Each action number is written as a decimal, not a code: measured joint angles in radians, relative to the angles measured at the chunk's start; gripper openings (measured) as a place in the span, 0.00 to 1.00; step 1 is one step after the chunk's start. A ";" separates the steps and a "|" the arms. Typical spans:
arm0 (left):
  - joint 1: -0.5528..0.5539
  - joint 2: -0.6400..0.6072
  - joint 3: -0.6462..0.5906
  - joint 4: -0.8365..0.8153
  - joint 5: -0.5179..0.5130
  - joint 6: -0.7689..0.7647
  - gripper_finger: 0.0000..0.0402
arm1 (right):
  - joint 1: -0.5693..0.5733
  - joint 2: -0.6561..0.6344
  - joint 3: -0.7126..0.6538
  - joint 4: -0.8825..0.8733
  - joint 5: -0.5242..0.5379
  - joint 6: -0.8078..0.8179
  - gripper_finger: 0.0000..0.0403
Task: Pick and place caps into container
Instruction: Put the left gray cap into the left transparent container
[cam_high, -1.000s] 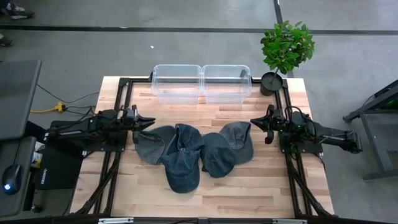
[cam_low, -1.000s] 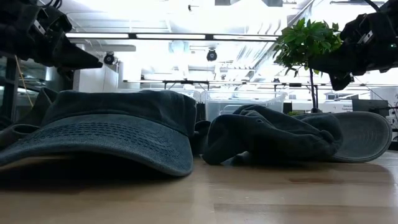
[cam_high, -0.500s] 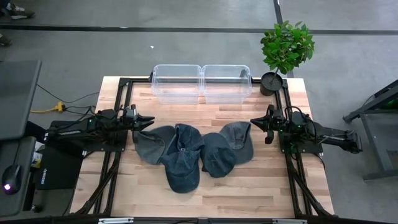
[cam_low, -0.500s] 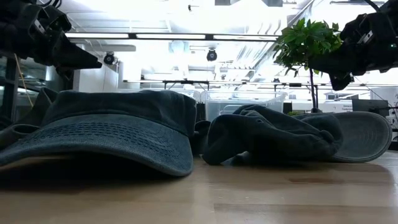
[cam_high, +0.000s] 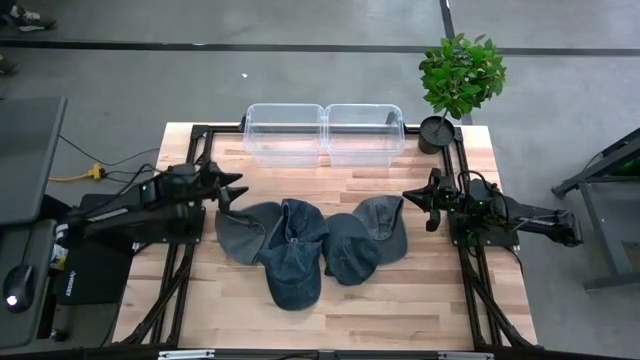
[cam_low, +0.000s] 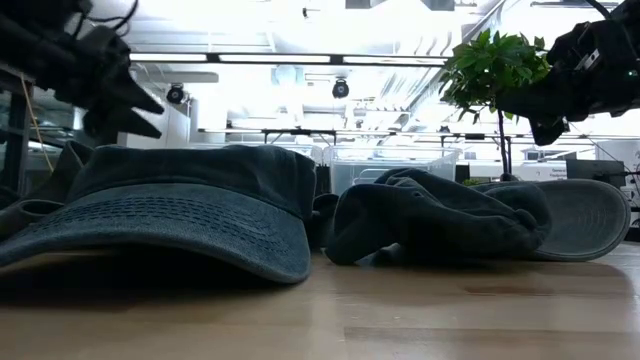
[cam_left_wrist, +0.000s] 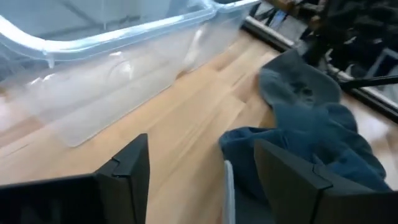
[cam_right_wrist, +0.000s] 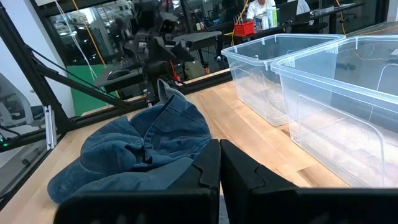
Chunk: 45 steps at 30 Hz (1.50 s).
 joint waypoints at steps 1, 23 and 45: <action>0.010 0.051 0.030 0.000 0.003 -0.012 0.56 | 0.000 0.000 0.000 0.000 0.000 0.000 0.00; 0.055 0.806 0.718 -0.815 0.258 0.480 0.63 | 0.000 0.000 0.000 0.000 0.000 0.000 0.00; -0.124 1.102 0.774 -1.024 0.148 0.876 0.78 | 0.000 0.000 0.000 0.000 0.000 0.000 0.00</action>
